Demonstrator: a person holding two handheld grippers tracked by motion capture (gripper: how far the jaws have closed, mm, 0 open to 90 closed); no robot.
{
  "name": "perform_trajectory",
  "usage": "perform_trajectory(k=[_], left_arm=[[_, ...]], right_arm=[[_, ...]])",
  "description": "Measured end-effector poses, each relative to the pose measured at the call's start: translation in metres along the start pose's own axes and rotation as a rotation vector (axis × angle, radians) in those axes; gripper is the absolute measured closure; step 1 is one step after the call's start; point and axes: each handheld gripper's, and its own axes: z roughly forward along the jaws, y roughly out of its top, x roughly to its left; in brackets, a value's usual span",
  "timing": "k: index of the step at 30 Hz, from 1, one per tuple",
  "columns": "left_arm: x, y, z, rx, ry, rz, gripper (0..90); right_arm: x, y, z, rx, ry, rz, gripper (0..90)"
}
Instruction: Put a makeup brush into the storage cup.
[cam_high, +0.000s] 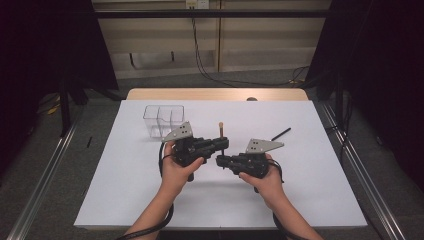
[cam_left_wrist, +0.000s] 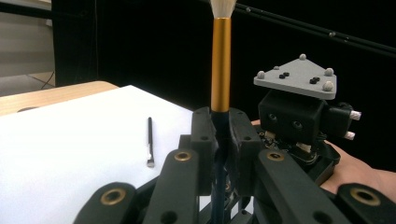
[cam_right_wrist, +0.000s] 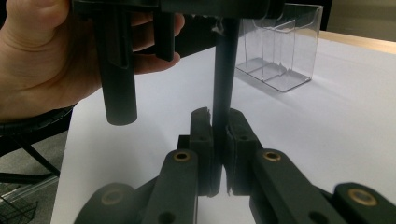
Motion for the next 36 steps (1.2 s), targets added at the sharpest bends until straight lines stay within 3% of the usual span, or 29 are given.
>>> perform_trajectory(k=[5,14,28,36], left_arm=[[0.001,0.001,-0.003,-0.001,0.011,0.004,82.7],[0.001,0.004,-0.006,-0.007,0.021,0.015,82.7],[0.003,0.005,-0.01,-0.01,0.037,0.027,82.7],[0.003,0.006,-0.012,-0.017,0.042,0.028,82.7]], right_arm=[[0.0,0.001,-0.001,-0.004,-0.001,-0.003,79.1],[-0.002,0.003,-0.011,-0.012,-0.023,-0.024,58.2],[-0.013,-0.001,-0.039,-0.06,-0.04,-0.017,27.2],[-0.019,-0.007,-0.054,-0.064,-0.058,-0.021,16.5]])
